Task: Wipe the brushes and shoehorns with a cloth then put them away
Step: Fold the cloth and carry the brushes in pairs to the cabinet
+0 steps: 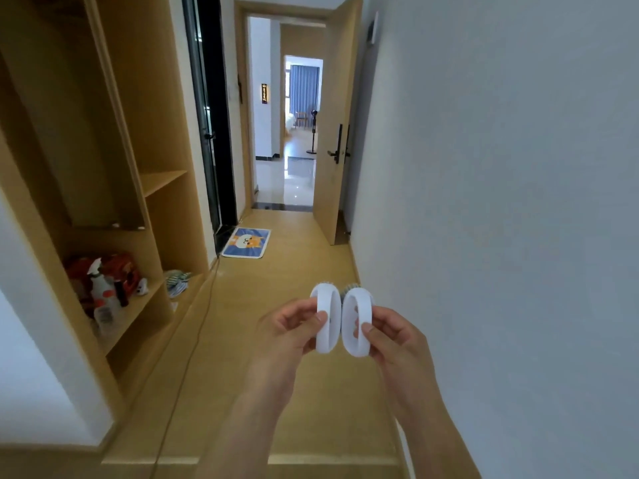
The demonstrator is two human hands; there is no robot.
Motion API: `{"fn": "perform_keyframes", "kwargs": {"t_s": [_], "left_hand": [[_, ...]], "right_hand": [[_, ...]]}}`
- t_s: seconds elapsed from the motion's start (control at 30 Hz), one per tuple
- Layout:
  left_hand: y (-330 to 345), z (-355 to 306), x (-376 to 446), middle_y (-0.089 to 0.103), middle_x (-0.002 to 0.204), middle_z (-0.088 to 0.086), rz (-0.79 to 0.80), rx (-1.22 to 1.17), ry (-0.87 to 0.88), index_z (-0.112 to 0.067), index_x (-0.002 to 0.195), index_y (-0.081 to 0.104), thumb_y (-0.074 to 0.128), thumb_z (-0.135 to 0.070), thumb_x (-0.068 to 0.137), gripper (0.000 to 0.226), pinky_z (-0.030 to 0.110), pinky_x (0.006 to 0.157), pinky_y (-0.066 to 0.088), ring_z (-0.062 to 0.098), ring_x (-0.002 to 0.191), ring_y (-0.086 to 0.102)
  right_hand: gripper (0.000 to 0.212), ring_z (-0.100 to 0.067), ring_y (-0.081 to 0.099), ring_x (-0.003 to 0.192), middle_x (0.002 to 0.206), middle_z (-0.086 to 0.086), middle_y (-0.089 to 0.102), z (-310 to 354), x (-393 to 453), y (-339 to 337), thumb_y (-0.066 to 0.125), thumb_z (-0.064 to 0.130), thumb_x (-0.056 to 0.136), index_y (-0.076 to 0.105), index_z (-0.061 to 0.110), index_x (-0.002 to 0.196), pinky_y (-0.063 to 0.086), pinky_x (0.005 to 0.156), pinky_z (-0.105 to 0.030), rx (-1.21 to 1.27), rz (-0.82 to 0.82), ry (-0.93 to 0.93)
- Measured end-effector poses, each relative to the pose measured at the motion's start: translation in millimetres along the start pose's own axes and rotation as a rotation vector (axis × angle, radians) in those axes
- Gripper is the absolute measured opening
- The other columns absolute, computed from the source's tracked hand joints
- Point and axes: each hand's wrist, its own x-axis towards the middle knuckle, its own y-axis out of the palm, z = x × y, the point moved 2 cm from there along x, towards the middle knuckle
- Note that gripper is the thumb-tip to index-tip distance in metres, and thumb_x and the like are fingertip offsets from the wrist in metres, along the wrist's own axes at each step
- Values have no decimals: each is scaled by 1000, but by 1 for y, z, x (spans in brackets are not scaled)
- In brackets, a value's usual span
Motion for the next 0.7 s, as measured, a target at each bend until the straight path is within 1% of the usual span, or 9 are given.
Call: {"fn": "perform_keyframes", "kwargs": {"t_s": [0.07,0.2,0.3,0.43,0.53,0.63,0.7], "left_hand": [[-9,-6,46,76,94,0,10,4,12,-29,93,77,68,-10,88,22,30,72,55,16,85,71],[-29,-7,127,76,89,0,-25,6,11,-30,89,77,68,-9,88,23,34,73,56,15,81,71],[-44,-1,181,76,88,0,-42,-3,16,-30,89,77,68,-9,88,23,33,72,56,15,80,71],[-65,11,253,76,87,0,-118,16,23,-30,88,77,70,-10,87,22,31,69,57,14,79,71],[-78,17,311,75,84,0,-173,25,29,-30,87,77,70,-10,86,21,30,67,57,14,78,71],[-88,20,376,75,84,-2,-236,49,37,-29,86,77,70,-10,87,20,30,68,57,13,77,71],[-91,20,425,76,88,0,-299,58,43,-25,87,77,70,-10,87,16,33,71,57,17,82,71]], "right_hand": [[25,-29,72,101,104,-9,76,-4,44,17,67,4,89,74,14,111,54,93,-46,23,-20,-1],[27,-27,72,100,106,-8,76,-22,120,47,67,4,90,71,10,115,58,84,-36,47,-27,22],[23,-29,71,101,105,-10,76,-41,174,67,66,6,91,71,10,113,57,85,-38,87,-9,52],[19,-22,72,93,100,-7,77,-69,250,95,66,6,92,74,16,106,57,81,-35,105,40,61],[19,-21,72,90,99,-8,77,-93,314,115,65,5,92,75,17,103,58,77,-34,142,82,70],[20,-20,71,89,98,-7,76,-113,384,135,64,5,92,76,18,102,57,79,-37,155,160,73],[21,-20,71,90,99,-9,76,-122,437,147,62,3,92,75,16,104,56,81,-39,169,213,83]]}}
